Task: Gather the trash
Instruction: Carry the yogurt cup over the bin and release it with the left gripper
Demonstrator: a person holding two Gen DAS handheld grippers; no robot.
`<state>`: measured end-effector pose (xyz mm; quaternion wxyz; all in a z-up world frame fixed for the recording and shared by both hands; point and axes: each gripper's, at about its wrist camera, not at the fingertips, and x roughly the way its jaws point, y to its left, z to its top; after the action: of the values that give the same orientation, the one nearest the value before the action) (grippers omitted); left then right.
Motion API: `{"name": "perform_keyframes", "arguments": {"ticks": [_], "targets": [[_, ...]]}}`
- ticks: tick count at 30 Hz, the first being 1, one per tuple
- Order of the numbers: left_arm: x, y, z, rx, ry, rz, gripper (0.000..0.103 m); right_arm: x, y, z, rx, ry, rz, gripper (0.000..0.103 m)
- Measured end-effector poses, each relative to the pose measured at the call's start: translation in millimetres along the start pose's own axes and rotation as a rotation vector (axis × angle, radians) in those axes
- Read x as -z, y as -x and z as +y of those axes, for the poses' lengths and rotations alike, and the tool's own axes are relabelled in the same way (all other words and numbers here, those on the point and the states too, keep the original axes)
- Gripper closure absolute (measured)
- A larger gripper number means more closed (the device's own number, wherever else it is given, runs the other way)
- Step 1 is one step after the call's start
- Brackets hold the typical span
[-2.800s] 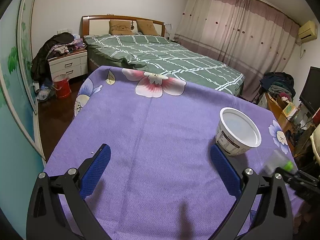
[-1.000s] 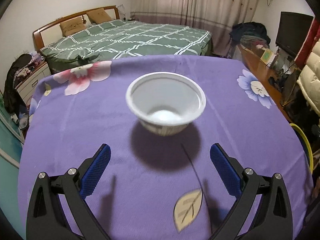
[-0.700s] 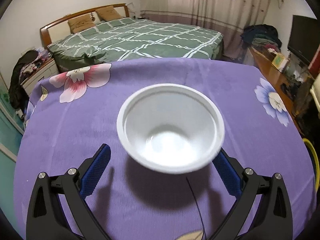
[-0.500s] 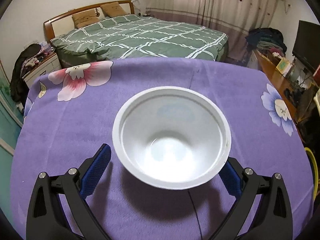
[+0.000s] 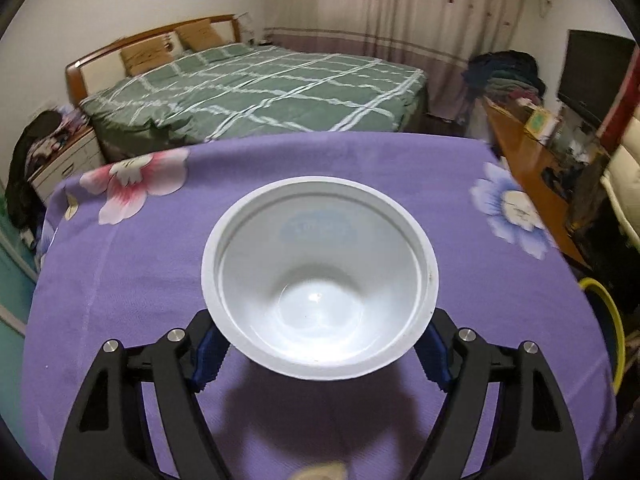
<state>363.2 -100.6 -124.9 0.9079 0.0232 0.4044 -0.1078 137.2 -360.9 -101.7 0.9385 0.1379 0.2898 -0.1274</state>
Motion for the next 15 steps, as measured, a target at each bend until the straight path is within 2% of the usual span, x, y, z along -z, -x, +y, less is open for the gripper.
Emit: {"name": "perform_keyframes", "arguments": {"ticks": [6,11,15], "targets": [[2.8,26.7,-50.2,0.084,-0.075,-0.01,0.026,3.8,20.9,-19.4,0.035,0.046,-0.021,0.03],[9.9,40.1,-113.5,0.183,-0.168,-0.002,0.026,7.3,43.1,-53.3,0.096,0.053,-0.025,0.03],[18.6,47.7,-175.6,0.269,-0.256,0.016,0.026,13.4,63.6,-94.5,0.152,-0.004,-0.031,0.027]]}}
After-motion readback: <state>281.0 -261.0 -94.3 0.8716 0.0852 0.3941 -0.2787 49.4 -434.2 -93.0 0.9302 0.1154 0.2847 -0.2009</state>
